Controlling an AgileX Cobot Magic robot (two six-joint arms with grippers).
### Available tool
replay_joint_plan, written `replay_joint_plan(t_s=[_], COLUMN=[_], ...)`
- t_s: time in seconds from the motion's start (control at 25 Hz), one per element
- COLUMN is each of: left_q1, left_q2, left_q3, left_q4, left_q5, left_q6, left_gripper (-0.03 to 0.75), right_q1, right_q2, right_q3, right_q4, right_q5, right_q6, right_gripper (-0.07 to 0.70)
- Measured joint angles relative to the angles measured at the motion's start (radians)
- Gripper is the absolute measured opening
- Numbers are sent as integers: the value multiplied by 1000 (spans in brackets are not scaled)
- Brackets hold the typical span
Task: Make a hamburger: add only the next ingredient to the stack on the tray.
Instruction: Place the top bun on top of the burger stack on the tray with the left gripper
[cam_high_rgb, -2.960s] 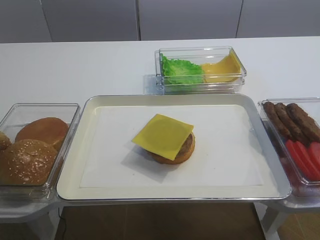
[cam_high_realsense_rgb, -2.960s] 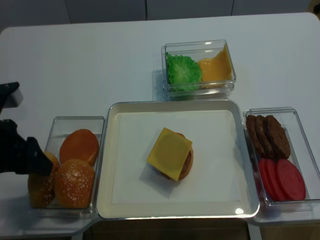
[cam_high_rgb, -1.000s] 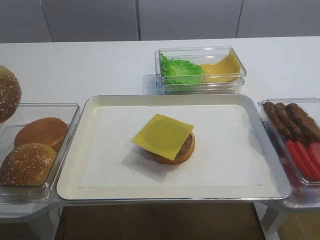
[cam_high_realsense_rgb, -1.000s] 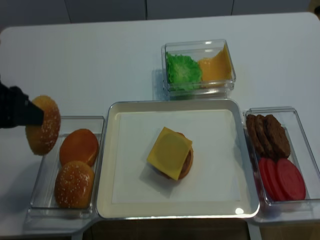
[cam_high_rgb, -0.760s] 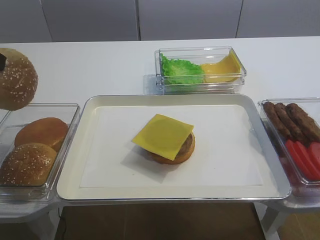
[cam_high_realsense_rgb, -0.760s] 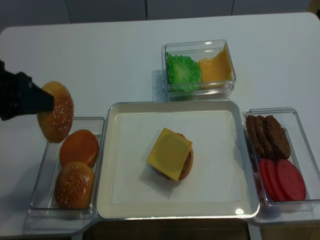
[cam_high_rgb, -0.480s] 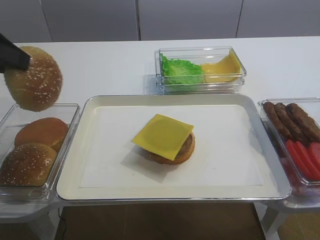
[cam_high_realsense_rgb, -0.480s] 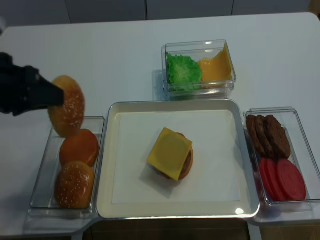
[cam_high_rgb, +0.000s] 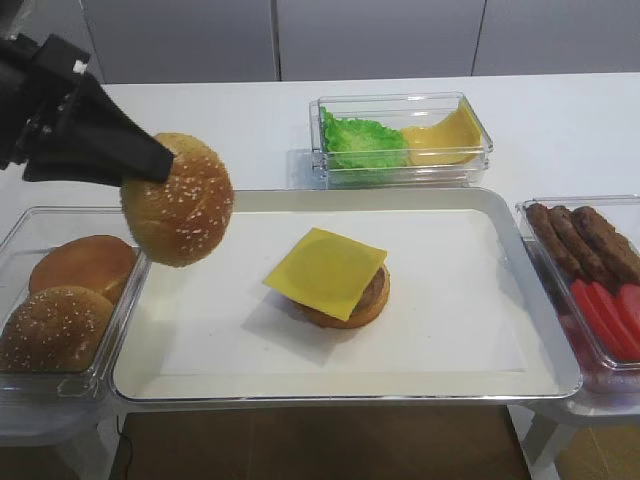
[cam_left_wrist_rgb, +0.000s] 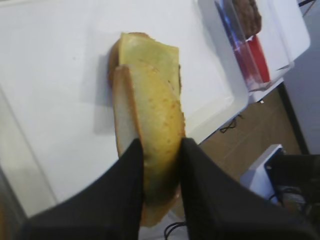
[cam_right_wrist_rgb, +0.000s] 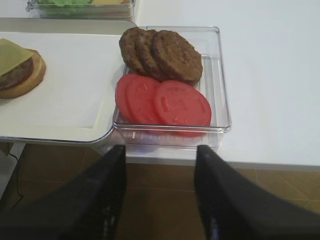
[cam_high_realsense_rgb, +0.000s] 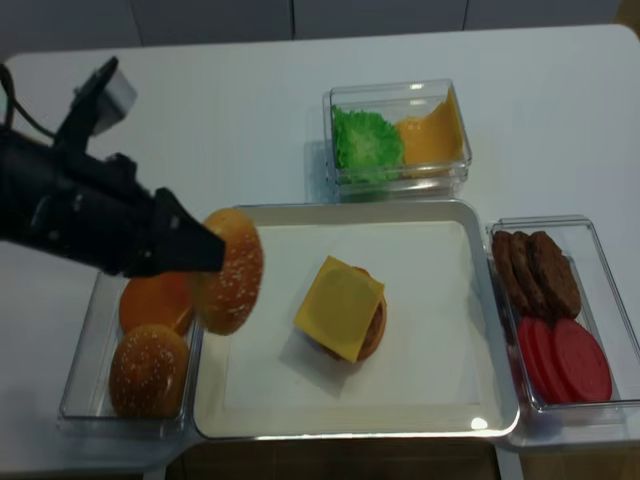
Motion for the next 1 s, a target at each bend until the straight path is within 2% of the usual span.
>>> replay_joint_plan(t_s=[0.16,0.36,0.56,0.8,1.0], left_q1=[-19,-66,-166,-245,-259], left_q2=[37,82,131,222,266], left_q3=[9,10,15,19,24], left_q4=[-125,-159,-231,-384,-492], left_q5=[-30,-56,-154,-187,-198], left_q6=[2,7,24,93,136], left_gripper=[155,155,155,153,153], right_q1=[0,0,0,0,0], right_q2=[0,0,0,0,0], right_q3=[0,0,0,0,0], right_q4=[0,0,0,0,0], right_q5=[0,0,0,0,0], right_q6=[0,0,0,0,0], right_gripper=[355,355,355,355,355])
